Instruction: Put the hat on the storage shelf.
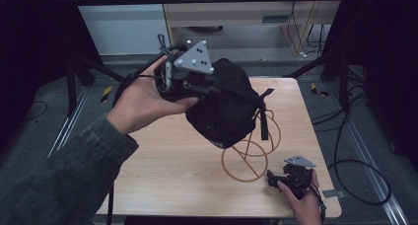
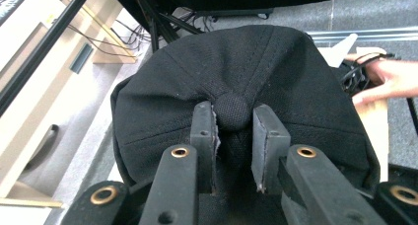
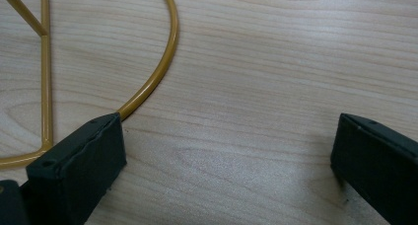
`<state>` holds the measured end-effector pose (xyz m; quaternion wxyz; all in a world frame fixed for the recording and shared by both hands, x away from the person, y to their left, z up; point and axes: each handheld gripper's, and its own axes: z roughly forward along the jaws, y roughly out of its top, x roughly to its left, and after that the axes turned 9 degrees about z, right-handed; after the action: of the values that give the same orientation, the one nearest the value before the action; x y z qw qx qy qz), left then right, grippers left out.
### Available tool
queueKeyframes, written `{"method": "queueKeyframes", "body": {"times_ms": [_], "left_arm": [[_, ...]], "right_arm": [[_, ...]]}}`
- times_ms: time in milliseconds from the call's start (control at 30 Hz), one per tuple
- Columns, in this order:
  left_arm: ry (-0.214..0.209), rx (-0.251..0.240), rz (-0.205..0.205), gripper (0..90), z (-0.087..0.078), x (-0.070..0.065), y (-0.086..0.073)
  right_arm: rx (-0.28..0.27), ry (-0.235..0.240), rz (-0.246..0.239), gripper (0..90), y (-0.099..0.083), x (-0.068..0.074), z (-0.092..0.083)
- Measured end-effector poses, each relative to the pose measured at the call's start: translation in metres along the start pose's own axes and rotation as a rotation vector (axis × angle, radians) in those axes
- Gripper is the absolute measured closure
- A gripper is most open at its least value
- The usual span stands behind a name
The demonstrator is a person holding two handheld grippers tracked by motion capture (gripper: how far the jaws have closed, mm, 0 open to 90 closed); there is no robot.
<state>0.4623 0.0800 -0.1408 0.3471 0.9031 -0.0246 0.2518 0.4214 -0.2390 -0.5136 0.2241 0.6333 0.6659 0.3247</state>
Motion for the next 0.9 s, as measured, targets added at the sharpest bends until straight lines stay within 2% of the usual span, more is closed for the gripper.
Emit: {"method": "queueKeyframes", "body": {"times_ms": [267,667,900], "left_arm": [[-0.014,0.006,0.001,74.1,0.019,0.001,0.013],[-0.029,0.006,0.006,74.1,0.029,0.0,0.023],[-0.046,0.013,0.013,74.1,0.042,-0.003,0.031]], "right_arm": [[-0.001,0.0,0.0,0.4,0.0,0.0,0.0],[0.0,0.0,-0.001,0.4,0.0,0.0,0.0],[-0.001,0.0,0.0,0.4,0.0,0.0,0.0]]}}
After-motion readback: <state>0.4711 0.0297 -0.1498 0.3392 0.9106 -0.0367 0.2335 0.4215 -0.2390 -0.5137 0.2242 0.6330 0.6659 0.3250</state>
